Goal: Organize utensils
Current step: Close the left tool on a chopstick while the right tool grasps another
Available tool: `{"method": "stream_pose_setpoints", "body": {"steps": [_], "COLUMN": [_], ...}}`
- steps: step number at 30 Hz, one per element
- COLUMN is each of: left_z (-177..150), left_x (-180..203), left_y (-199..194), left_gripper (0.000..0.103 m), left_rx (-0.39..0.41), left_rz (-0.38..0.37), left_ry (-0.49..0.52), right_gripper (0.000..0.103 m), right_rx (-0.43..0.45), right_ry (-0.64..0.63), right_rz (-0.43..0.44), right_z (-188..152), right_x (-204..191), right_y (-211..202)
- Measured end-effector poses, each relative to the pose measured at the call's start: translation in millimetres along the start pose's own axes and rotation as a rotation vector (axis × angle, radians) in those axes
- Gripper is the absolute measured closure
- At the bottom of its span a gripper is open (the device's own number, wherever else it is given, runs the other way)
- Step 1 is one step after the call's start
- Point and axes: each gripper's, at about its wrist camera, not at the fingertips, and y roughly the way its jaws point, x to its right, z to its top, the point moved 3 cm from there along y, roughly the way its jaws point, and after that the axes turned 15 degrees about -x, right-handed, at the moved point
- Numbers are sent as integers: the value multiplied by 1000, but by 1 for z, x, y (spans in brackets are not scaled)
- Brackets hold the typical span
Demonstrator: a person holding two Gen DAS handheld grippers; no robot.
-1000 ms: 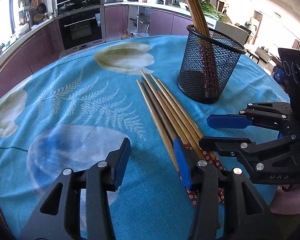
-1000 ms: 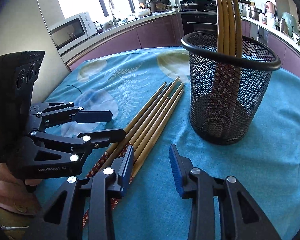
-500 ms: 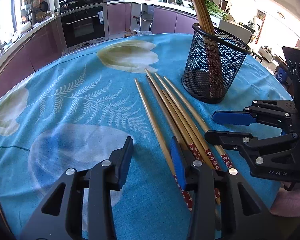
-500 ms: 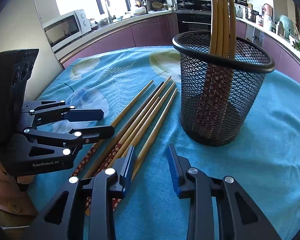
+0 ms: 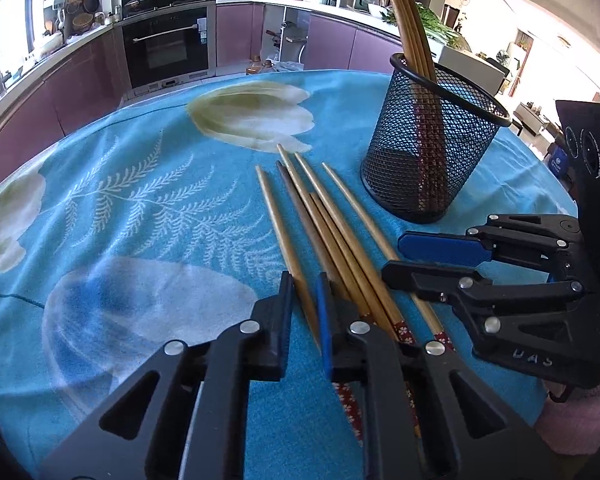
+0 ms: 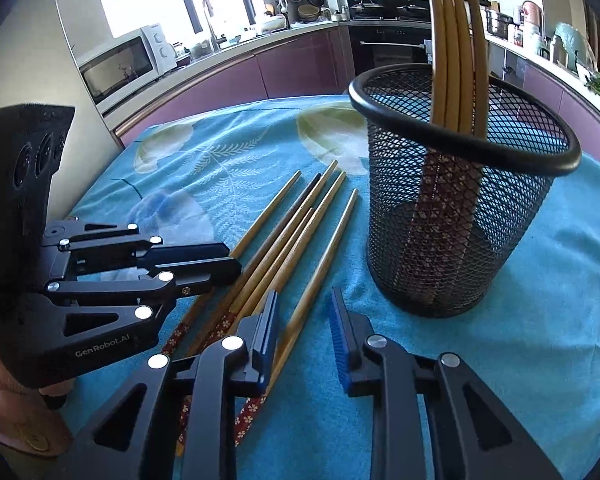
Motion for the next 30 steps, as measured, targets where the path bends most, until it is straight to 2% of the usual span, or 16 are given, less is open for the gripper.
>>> {"method": "stream_pose_setpoints", "body": {"steps": [10, 17, 30], "left_z": [-8, -16, -11], "left_x": [-8, -4, 2], "left_y": [-6, -9, 0], "left_gripper": [95, 95, 92], "left_rx": [24, 12, -30], "left_rz": [-38, -71, -67], "left_ry": [-74, -44, 6], "right_gripper": [97, 98, 95], "right_rx": [24, 22, -8], "right_ry": [64, 26, 8], "right_rz": [72, 92, 69], "right_z": [-6, -11, -11], "right_x": [8, 4, 3], "right_y": [-7, -14, -7]}}
